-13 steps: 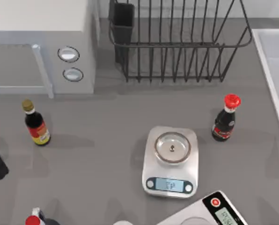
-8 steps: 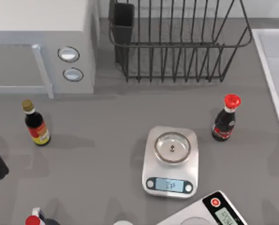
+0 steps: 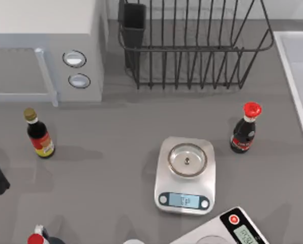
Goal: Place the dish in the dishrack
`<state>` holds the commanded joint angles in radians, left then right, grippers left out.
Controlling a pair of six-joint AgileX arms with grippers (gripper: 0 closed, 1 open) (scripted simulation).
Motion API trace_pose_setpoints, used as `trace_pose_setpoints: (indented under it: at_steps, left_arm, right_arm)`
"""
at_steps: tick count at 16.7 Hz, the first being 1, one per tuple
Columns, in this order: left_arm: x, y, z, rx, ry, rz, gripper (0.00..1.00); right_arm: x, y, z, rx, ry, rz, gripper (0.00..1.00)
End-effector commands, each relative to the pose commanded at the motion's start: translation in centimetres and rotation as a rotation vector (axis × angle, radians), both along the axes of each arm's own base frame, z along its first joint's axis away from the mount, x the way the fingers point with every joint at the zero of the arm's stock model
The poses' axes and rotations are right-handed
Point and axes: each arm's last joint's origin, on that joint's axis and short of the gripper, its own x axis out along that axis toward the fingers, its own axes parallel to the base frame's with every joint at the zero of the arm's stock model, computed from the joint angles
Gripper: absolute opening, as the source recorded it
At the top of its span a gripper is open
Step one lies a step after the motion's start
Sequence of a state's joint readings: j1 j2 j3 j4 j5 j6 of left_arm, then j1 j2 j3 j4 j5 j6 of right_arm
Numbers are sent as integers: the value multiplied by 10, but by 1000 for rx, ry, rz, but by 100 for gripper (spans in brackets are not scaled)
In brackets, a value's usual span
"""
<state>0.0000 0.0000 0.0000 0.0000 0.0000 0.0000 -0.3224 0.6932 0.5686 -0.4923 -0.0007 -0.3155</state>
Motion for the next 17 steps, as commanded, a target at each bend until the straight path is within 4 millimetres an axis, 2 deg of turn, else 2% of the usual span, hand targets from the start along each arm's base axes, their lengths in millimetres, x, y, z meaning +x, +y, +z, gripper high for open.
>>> trace_pose_setpoints:
  at_steps: [5, 11, 14, 17]
  left_arm:
    - [0, 0, 0, 0, 0, 0, 100]
    - [0, 0, 0, 0, 0, 0, 100]
    - [0, 0, 0, 0, 0, 0, 100]
    - [0, 0, 0, 0, 0, 0, 100]
  right_arm:
    - [52, -67, 8, 79, 501, -48, 100]
    - [81, -150, -4, 243, 833, -22, 100]
    - [85, -174, -11, 295, 895, -7, 100]
    - [85, -179, -12, 303, 904, -5, 100]
